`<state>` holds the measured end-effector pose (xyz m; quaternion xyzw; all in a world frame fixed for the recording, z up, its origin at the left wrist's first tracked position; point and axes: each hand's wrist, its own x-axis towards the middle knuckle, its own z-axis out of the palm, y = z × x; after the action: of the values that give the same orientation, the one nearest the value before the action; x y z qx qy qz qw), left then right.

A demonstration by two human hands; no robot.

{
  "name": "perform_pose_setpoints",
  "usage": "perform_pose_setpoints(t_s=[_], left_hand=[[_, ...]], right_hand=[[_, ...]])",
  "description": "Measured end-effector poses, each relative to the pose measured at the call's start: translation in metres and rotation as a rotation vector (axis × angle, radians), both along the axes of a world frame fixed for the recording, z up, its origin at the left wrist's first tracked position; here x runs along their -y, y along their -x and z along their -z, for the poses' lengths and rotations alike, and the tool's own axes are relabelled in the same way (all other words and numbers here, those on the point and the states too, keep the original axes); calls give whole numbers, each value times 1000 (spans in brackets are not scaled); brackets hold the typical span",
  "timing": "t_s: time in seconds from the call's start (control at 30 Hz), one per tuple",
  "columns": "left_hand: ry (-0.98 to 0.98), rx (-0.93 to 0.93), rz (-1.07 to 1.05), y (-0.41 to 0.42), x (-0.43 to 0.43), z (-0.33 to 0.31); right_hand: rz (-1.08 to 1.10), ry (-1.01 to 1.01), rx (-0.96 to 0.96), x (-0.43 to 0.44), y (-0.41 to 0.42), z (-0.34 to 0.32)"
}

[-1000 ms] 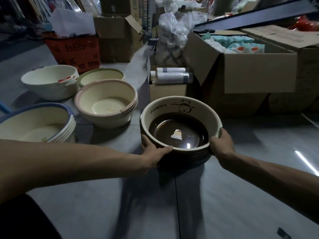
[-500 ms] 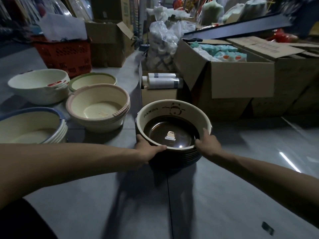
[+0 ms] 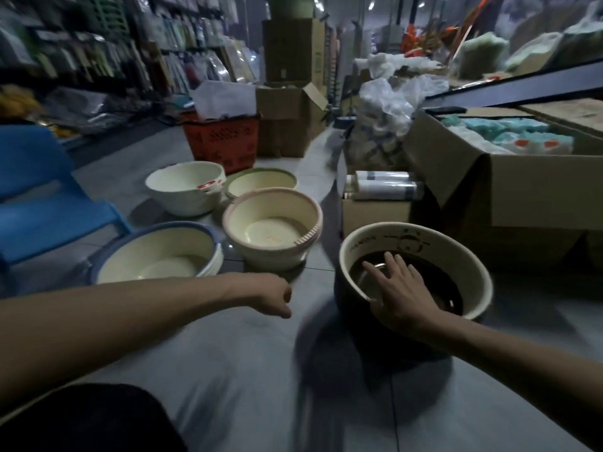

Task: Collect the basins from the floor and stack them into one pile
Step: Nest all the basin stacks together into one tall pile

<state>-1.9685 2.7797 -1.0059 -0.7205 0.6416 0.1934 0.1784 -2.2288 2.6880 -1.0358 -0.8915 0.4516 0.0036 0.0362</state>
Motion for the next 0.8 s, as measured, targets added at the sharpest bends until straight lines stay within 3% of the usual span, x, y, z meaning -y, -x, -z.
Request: perform_pose_setpoints(t_s=[0.27, 0.47, 0.6, 0.8], left_hand=[[284, 12, -307, -161, -73, 11], [379, 38, -451, -241, -115, 71], [418, 133, -419, -278, -138, 116], [262, 378, -239, -300, -131, 143]], right_hand=[[-162, -15, 60, -21, -131, -10], [-266, 3, -81, -29, -203, 1], [-305, -49, -181, -29, -243, 8], [-332, -121, -323, -33, -286, 17]])
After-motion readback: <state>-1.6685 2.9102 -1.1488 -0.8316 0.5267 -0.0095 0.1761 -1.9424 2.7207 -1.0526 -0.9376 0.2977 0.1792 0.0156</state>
